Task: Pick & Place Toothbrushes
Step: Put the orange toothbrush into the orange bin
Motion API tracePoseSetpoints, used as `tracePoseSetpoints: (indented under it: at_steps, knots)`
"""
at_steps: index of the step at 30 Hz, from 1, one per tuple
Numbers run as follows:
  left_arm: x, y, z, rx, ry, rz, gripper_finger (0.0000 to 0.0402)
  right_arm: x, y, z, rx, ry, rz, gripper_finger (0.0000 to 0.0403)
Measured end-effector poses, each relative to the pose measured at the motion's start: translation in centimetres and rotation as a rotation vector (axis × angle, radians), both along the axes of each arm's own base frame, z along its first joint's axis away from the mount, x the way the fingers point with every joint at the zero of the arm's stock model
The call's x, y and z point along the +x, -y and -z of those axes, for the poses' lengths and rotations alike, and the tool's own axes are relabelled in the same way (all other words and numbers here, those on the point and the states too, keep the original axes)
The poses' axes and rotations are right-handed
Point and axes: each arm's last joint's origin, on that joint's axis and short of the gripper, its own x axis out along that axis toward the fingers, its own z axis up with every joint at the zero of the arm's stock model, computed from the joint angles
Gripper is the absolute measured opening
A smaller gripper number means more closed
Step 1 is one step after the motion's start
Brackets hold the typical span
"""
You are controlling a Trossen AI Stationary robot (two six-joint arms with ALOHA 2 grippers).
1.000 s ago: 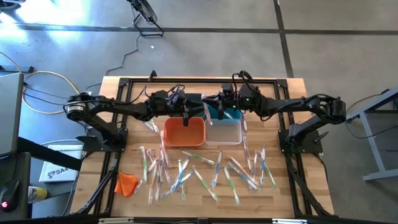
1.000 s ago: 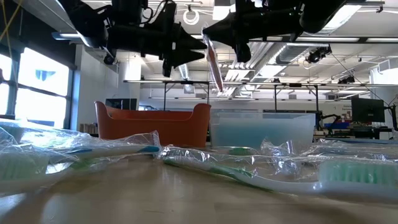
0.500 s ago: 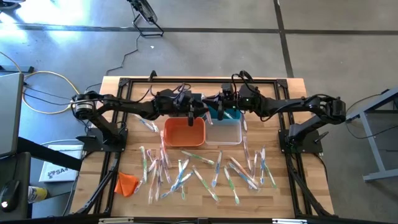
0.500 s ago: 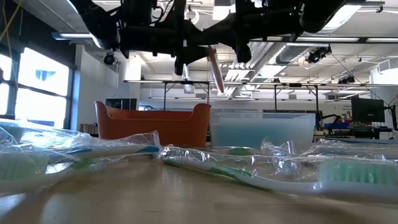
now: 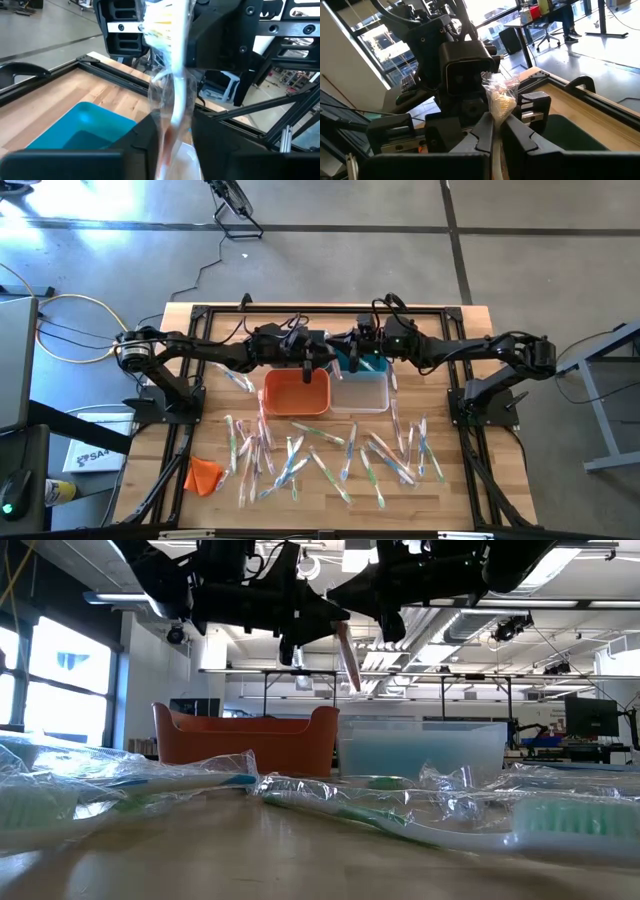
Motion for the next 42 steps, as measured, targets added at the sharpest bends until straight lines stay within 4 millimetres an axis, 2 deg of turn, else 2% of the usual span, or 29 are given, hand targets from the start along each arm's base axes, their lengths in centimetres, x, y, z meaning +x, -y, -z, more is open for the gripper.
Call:
tracePoseSetpoints:
  at_steps: [4,7,14,25,29,38,42]
  knots:
    - [0.0,-0.02,0.0,0.001,0.0,-0.003,0.0035,0.0,0.0,0.0,0.001,0.0,0.001,0.0012]
    - [0.0,0.0,-0.01,0.004,0.001,-0.001,0.0014,0.0,0.0,0.02,0.004,-0.002,0.001,0.0012]
    - [0.0,0.01,0.02,0.0,-0.002,0.008,0.0026,0.0,0.0,0.02,0.002,-0.002,0.0,0.001]
    - [-0.01,0.03,0.21,-0.006,-0.022,0.011,0.0014,0.01,-0.08,0.07,0.006,-0.006,-0.013,0.0015]
    - [-0.02,0.04,0.22,-0.011,-0.024,0.012,0.0014,0.01,-0.07,0.08,0.005,-0.006,-0.008,0.0061]
    - [-0.02,0.08,0.3,-0.016,-0.031,0.029,0.0014,-0.09,-0.14,0.0,0.038,-0.006,-0.036,0.0212]
    - [0.0,0.08,0.32,-0.016,-0.032,0.029,0.0014,-0.68,0.15,-0.64,0.055,0.007,-0.059,0.025]
